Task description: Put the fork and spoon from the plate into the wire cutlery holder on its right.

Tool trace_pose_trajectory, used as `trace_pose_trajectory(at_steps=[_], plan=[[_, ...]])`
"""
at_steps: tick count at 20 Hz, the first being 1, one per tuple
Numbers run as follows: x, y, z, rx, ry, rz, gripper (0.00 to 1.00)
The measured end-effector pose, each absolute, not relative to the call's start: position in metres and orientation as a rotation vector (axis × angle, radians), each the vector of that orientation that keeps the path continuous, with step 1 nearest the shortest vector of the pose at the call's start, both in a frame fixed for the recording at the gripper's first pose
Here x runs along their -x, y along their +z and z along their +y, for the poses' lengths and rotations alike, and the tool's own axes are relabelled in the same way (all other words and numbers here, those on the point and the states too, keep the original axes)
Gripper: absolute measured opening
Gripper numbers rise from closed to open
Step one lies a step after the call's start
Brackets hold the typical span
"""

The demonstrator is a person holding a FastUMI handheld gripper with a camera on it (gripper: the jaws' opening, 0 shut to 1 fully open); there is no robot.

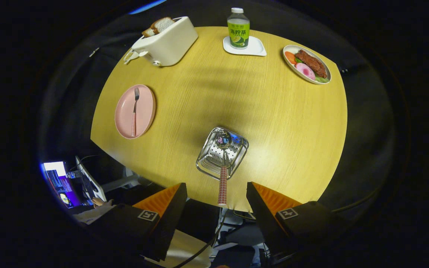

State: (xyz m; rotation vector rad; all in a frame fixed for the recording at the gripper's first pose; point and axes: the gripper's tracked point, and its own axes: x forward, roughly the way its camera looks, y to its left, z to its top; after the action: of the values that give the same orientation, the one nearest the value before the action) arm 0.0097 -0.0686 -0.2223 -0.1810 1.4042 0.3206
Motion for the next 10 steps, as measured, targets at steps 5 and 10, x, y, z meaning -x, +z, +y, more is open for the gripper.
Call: trace_pose_trajectory(at_steps=[5, 10], plan=[[-0.010, -0.194, -0.055, 0.107, 0.278, 1.213, 1.00], [-0.009, -0.166, -0.014, 0.093, 0.272, 0.991, 1.00]])
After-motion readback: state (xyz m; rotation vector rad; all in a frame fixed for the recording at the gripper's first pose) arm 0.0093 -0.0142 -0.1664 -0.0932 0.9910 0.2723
